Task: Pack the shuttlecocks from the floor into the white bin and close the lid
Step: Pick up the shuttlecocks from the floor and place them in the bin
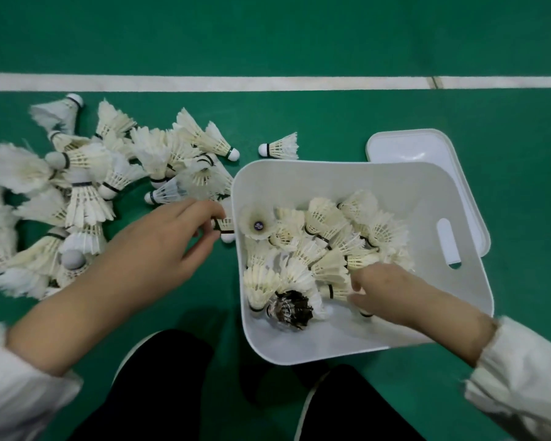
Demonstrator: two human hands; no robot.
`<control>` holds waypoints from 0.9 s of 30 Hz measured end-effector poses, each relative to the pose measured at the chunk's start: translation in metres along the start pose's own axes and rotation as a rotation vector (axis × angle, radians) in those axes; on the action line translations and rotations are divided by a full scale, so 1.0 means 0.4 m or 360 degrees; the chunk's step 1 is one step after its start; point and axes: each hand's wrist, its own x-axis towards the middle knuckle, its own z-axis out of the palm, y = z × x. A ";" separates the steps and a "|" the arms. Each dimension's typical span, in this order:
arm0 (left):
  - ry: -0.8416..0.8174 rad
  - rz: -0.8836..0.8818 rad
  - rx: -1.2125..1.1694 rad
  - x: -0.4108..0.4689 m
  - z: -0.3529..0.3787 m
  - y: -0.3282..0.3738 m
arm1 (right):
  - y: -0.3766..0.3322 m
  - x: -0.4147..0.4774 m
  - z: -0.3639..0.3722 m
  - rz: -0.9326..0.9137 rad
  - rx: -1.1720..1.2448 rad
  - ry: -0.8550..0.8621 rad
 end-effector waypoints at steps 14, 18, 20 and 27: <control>-0.0062 -0.0568 0.0184 -0.196 -0.075 -0.235 | -0.461 0.000 -0.214 -0.0870 0.0317 0.0848; -0.0026 -0.0763 0.0207 -0.269 -0.073 -0.311 | -0.580 0.100 -0.167 -0.0722 0.0380 0.0663; -0.0030 -0.0849 0.0206 -0.288 -0.066 -0.344 | -0.623 0.141 -0.141 -0.0650 0.0480 0.0560; -0.0015 -0.0952 0.0180 -0.281 -0.024 -0.411 | -0.742 0.237 -0.096 -0.0645 0.0474 0.0470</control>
